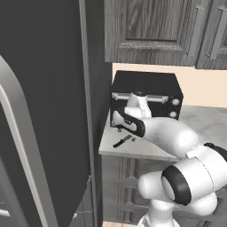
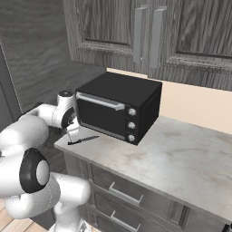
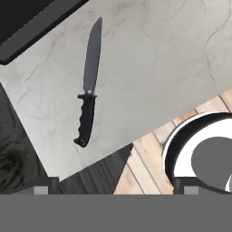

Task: Retrieve the butter from the fridge and place it on a plate on the dining table. Then retrieve the butter knife by the fridge and place it near the plate.

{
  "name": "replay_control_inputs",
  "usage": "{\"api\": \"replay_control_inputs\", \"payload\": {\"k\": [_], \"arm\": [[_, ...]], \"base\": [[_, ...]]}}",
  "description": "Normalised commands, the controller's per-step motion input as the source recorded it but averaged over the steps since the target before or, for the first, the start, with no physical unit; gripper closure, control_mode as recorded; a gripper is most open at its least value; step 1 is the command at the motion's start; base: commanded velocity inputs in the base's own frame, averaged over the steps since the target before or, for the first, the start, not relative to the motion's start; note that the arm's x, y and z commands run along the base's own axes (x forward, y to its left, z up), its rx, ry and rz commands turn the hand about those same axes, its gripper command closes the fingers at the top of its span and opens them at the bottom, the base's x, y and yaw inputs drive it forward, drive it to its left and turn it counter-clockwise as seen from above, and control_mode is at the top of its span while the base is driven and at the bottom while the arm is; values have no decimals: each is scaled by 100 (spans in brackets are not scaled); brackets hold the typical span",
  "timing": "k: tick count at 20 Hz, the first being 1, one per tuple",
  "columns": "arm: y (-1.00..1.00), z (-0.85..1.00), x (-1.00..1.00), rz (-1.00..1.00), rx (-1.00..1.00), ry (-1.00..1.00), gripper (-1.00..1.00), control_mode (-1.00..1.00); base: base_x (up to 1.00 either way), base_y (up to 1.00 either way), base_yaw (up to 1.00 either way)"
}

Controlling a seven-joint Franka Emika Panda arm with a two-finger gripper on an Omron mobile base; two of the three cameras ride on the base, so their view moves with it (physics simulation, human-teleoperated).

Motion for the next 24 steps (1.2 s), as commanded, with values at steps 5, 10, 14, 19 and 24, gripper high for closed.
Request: {"api": "replay_control_inputs", "payload": {"k": [5, 10, 14, 19, 24], "arm": [[6, -38, 27, -3, -2, 0, -100, -100], [6, -28, 27, -4, -2, -4, -100, -100], [2, -35, 27, -2, -1, -2, -100, -100], [0, -37, 33, 0, 0, 0, -100, -100], [0, -33, 18, 0, 0, 0, -100, -100]], "base": [[0, 0, 0], [0, 0, 0], [0, 0, 0], [0, 0, 0], [0, 0, 0]]}}
